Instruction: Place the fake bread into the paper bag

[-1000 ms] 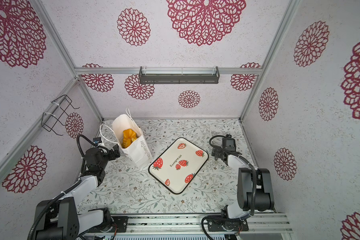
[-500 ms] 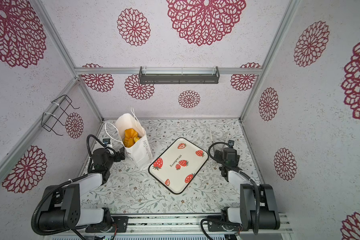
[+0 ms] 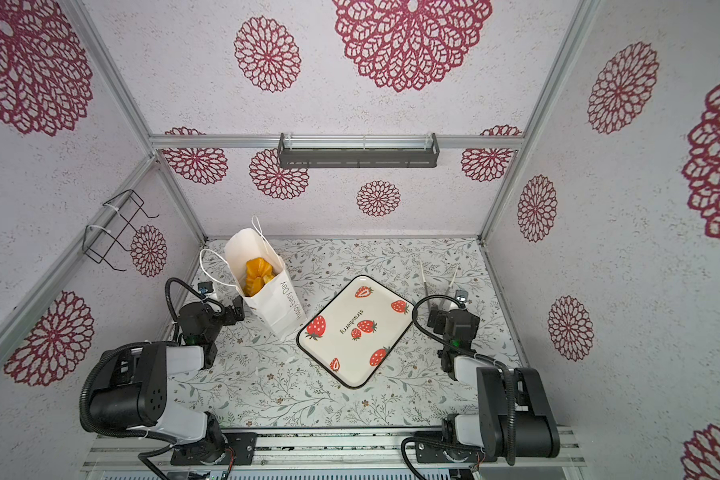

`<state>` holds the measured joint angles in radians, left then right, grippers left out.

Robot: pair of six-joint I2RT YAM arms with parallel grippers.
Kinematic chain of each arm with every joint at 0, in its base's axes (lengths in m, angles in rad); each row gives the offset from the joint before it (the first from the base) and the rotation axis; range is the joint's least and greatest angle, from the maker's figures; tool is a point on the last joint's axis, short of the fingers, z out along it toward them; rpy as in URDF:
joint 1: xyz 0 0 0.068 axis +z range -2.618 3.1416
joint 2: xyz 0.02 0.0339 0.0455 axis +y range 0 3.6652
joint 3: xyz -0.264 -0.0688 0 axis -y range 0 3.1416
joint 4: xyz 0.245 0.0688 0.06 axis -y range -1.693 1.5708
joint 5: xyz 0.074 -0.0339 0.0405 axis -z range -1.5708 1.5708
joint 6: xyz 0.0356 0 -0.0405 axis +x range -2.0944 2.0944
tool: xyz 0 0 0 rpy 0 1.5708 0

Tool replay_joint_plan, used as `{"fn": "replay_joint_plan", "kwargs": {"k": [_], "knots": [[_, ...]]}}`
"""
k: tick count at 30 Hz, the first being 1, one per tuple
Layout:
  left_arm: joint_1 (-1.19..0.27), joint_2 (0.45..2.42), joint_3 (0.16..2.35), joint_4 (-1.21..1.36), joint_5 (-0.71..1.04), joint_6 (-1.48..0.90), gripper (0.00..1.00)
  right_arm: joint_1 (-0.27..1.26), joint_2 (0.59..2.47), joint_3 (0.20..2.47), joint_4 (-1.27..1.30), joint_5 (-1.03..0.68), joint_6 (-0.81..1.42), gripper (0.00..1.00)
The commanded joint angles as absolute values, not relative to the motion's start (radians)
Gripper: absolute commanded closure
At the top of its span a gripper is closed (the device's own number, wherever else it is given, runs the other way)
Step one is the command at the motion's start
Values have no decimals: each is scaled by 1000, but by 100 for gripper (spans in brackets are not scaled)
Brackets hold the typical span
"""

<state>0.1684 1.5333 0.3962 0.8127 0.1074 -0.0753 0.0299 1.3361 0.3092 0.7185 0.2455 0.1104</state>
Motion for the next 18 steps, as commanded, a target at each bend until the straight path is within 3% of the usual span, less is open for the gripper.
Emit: {"fn": "replay_joint_plan", "kwargs": {"k": [1, 9, 13, 18], "knots": [[170, 1525, 384, 896, 161, -69, 3, 37, 1342, 297, 894, 224, 78, 1], [178, 1528, 403, 863, 166, -74, 3, 34, 1363, 279, 981, 224, 42, 1], [178, 1528, 404, 864, 166, -74, 3, 28, 1469, 238, 1173, 227, 23, 1], [178, 1527, 403, 862, 166, -74, 3, 29, 1524, 275, 1146, 189, 5, 2]]}}
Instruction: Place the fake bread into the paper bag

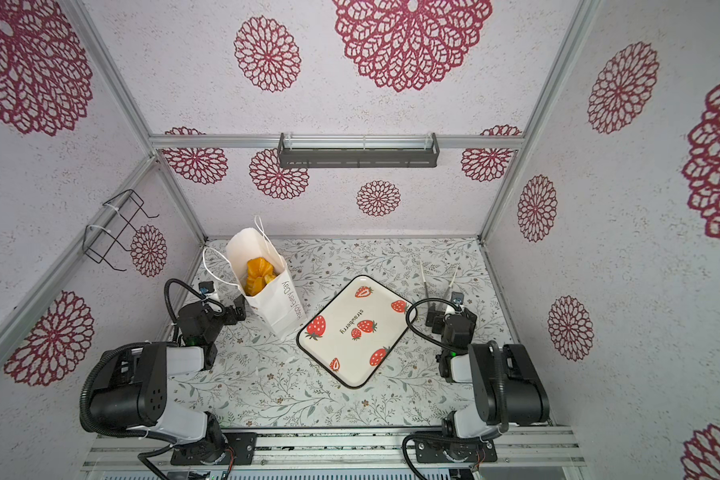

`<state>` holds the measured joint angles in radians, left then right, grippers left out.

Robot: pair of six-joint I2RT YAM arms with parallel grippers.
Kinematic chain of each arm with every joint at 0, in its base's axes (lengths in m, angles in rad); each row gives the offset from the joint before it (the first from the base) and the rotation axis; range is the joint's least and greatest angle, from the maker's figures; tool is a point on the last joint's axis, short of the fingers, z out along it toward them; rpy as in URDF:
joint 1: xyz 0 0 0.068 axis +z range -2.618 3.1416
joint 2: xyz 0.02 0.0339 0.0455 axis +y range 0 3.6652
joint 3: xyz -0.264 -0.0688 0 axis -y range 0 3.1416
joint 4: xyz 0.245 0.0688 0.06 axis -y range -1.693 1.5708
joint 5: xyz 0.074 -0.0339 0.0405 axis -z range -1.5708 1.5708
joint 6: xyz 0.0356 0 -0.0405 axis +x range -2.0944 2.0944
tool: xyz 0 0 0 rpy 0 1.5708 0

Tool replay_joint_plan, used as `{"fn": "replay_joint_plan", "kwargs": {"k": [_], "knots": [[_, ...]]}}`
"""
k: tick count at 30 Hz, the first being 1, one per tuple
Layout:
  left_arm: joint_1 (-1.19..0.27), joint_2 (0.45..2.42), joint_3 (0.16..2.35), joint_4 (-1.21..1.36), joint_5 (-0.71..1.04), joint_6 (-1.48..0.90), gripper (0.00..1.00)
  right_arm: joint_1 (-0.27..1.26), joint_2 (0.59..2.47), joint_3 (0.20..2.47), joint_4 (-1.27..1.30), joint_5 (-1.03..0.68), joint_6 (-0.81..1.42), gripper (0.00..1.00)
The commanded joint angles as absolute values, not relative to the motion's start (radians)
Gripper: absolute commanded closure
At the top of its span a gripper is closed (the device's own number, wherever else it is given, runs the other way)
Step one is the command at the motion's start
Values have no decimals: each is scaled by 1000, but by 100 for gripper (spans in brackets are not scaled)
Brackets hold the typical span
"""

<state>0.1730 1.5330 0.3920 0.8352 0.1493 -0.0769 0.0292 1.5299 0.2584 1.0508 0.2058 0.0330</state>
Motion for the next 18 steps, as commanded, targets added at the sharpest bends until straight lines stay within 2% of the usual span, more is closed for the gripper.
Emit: {"fn": "replay_joint_plan", "kwargs": {"k": [1, 18], "knots": [[178, 1528, 403, 864, 167, -74, 3, 27, 1527, 274, 1155, 189, 6, 2], [176, 1528, 403, 863, 164, -74, 3, 28, 1526, 274, 1154, 190, 5, 1]]}}
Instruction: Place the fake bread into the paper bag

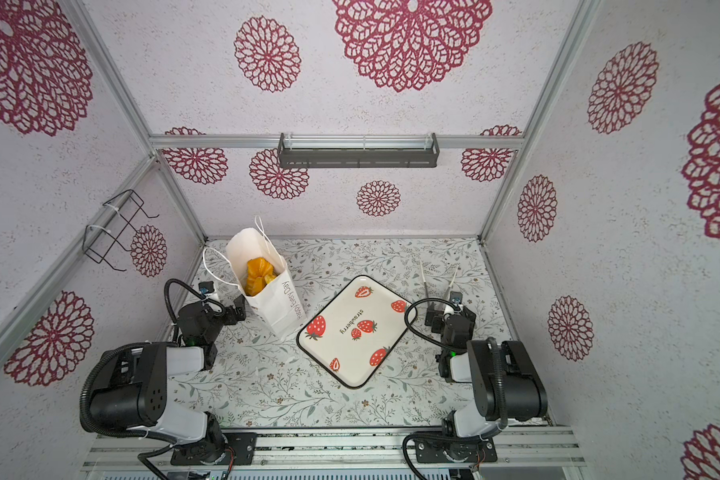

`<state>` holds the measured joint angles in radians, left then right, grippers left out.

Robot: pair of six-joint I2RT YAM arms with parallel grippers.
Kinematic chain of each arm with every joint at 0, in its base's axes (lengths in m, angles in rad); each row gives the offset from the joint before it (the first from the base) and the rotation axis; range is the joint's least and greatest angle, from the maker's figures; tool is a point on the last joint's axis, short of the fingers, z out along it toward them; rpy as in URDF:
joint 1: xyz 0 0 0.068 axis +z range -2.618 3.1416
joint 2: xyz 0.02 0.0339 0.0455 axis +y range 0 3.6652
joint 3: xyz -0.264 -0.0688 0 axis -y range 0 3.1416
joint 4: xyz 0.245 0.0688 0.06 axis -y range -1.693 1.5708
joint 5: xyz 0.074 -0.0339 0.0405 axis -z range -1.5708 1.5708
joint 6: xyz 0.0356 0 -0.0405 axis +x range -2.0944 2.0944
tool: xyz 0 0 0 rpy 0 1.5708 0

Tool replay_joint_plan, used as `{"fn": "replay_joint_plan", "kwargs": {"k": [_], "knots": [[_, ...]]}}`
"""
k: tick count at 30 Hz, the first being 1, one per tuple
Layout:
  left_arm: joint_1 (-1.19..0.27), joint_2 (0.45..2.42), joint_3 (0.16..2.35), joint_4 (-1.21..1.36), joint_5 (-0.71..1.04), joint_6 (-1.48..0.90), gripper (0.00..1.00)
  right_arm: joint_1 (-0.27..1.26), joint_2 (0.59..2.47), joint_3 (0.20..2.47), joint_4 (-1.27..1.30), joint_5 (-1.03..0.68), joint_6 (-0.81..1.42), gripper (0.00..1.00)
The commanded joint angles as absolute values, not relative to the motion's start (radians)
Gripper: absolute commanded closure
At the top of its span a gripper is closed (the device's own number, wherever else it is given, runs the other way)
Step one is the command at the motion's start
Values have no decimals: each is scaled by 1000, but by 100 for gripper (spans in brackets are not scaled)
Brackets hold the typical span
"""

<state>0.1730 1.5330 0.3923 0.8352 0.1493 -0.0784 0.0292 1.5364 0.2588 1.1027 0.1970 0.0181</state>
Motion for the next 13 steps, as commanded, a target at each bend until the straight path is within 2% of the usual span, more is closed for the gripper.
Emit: {"fn": "replay_joint_plan", "kwargs": {"k": [1, 13], "knots": [[177, 1527, 403, 863, 166, -74, 3, 28, 1527, 274, 1154, 190, 6, 1], [188, 1530, 410, 855, 181, -85, 3, 30, 1528, 274, 1153, 191, 3, 1]]}}
